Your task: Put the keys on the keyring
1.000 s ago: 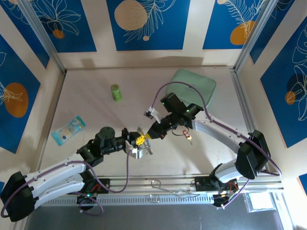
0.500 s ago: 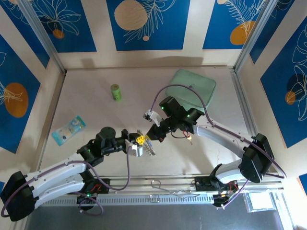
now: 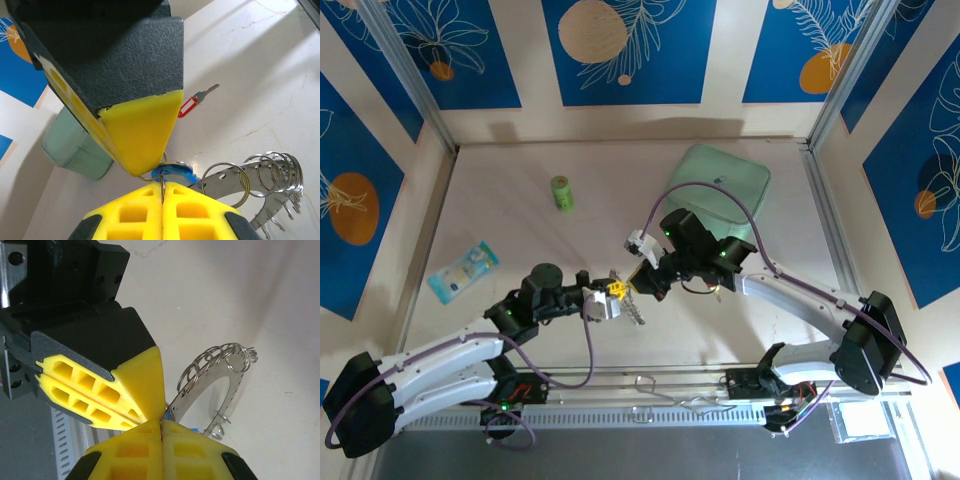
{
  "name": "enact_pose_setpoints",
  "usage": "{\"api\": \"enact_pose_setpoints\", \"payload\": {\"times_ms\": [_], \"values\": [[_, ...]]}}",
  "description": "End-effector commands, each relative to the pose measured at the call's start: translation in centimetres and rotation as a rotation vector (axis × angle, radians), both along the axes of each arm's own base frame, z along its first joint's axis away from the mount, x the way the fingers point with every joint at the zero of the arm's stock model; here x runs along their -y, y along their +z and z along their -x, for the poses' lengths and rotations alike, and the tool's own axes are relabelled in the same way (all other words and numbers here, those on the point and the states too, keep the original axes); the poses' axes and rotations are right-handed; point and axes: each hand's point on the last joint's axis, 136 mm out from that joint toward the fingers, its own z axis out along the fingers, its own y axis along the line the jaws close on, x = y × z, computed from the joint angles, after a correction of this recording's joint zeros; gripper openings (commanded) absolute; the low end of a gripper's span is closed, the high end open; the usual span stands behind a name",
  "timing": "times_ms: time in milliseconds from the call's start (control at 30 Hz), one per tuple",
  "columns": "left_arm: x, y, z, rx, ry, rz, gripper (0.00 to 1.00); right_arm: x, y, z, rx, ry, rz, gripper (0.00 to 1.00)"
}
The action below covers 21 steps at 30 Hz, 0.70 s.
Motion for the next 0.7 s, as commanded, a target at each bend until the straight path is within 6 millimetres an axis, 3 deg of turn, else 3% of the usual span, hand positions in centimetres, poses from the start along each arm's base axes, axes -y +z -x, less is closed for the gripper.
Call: {"api": "enact_pose_setpoints", "payload": {"times_ms": [0,433,667], "values": [[1.5,5.5,1.5,0.049,-0.11,0.176,0.0,0.8,-1.7,-0.1,0.025,-0.013,0.057,0.0],[1.7,6.1,1.5,0.058,-0.11,0.208,0.0,1.0,-2.2,0.4,0.011,0.003,0.051,0.0],[1.5,5.9,1.3,0.025,-0.087,0.234,0.0,1.2,0.4,1.2,-0.103,0.037,-0.116,0.0]]}}
